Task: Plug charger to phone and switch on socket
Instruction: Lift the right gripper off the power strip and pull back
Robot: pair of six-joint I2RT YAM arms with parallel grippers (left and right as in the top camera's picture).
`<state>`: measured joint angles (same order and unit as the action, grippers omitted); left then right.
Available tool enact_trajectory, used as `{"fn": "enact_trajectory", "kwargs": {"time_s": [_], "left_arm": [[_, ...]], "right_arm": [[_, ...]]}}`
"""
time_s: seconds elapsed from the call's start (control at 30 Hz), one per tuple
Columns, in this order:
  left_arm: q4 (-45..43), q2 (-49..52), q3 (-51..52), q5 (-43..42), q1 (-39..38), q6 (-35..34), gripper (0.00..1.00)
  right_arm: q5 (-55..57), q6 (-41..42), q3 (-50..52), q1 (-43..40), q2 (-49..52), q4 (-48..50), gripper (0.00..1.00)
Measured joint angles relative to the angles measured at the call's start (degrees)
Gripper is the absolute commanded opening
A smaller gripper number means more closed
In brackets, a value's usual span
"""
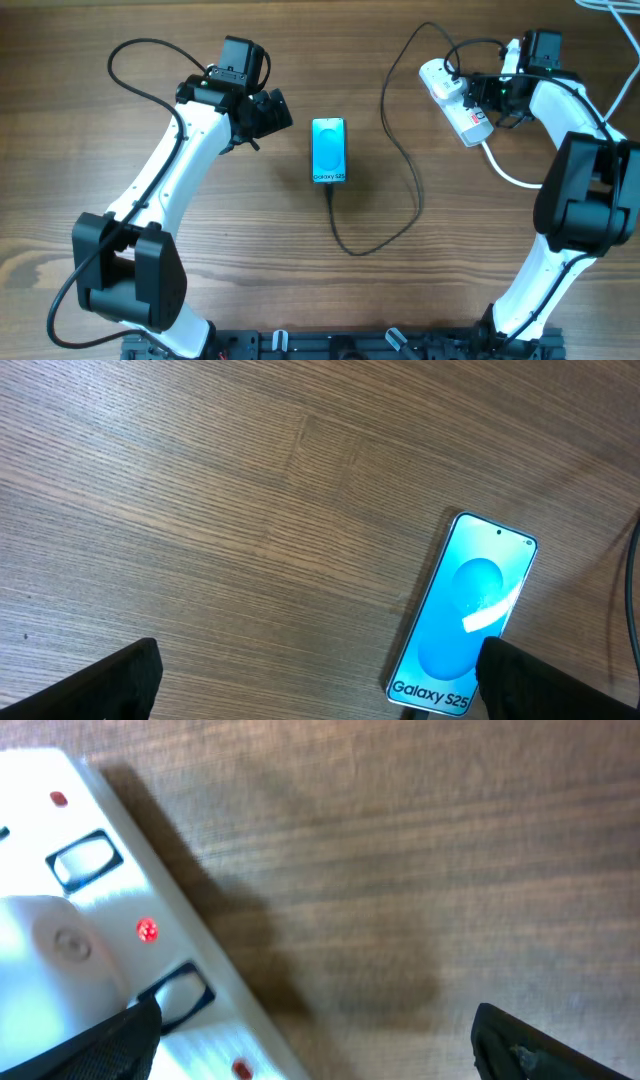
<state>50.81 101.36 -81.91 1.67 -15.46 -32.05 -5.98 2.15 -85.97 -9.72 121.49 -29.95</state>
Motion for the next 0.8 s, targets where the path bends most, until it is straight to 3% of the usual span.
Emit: {"fn": "enact_trajectory", "kwargs": {"time_s": [0.13,0.33,0.5,0.8], "left_arm": [[0.0,0.0,0.0,0.0,0.0,0.0,1.00],[0.0,0.0,0.0,0.0,0.0,0.0,1.00],[0.0,0.0,0.0,0.0,0.0,0.0,1.00],[0.0,0.0,0.0,0.0,0.0,0.0,1.00]], "right_arm": [[1.2,1.3,0.9,0.2,-7.0,-1.7,1.00],[1.8,2.4,0.9,0.2,-28.5,-7.5,1.00],[1.8,4.0,1.3,0.2,-40.6,-15.5,1.00],[1.8,6.1,17.9,0.2,-66.4,-17.7,1.00]]}}
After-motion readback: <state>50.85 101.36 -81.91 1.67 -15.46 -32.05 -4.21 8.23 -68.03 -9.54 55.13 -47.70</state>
